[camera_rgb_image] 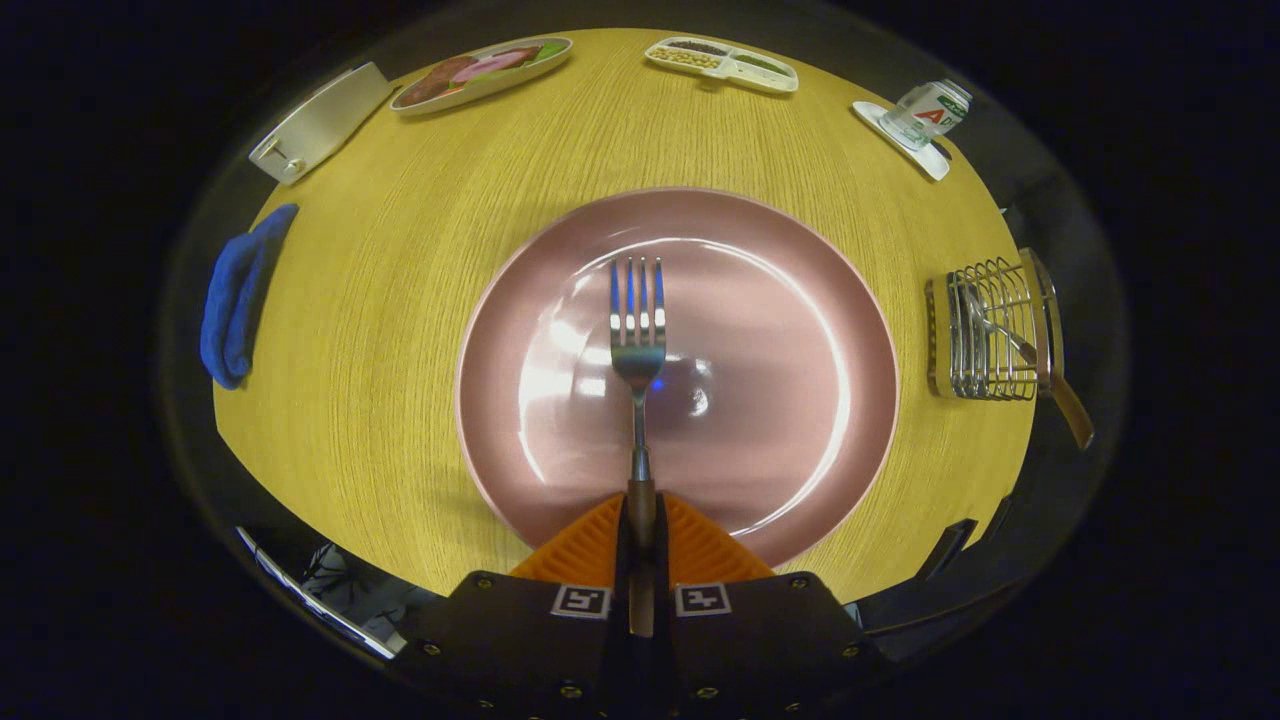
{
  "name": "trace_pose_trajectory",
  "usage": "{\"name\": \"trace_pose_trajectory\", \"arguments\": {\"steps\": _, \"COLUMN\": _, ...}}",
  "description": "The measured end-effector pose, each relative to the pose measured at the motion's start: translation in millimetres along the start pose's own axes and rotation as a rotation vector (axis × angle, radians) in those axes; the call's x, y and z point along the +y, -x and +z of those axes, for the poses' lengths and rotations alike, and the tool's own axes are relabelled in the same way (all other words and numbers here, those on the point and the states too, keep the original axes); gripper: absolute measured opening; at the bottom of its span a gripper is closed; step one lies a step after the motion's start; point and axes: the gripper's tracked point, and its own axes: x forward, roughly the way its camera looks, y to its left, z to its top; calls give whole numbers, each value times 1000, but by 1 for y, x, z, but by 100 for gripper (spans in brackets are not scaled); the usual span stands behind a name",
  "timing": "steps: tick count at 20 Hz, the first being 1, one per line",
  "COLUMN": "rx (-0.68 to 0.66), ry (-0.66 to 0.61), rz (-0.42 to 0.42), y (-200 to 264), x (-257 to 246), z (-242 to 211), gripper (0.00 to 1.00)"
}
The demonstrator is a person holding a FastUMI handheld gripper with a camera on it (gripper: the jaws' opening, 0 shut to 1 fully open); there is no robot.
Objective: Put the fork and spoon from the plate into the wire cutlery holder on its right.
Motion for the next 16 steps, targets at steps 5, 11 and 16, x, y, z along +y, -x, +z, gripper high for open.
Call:
{"name": "trace_pose_trajectory", "arguments": {"steps": 5, "rx": -44, "ry": -18, "rz": -16, "y": 7, "x": -8, "z": 11, "gripper": 5}}
{"name": "trace_pose_trajectory", "arguments": {"steps": 11, "rx": -70, "ry": -12, "rz": -48, "y": 19, "x": -20, "z": 20, "gripper": 5}}
{"name": "trace_pose_trajectory", "arguments": {"steps": 16, "rx": -90, "ry": -3, "rz": -85, "y": 37, "x": -33, "z": 30, "gripper": 5}}
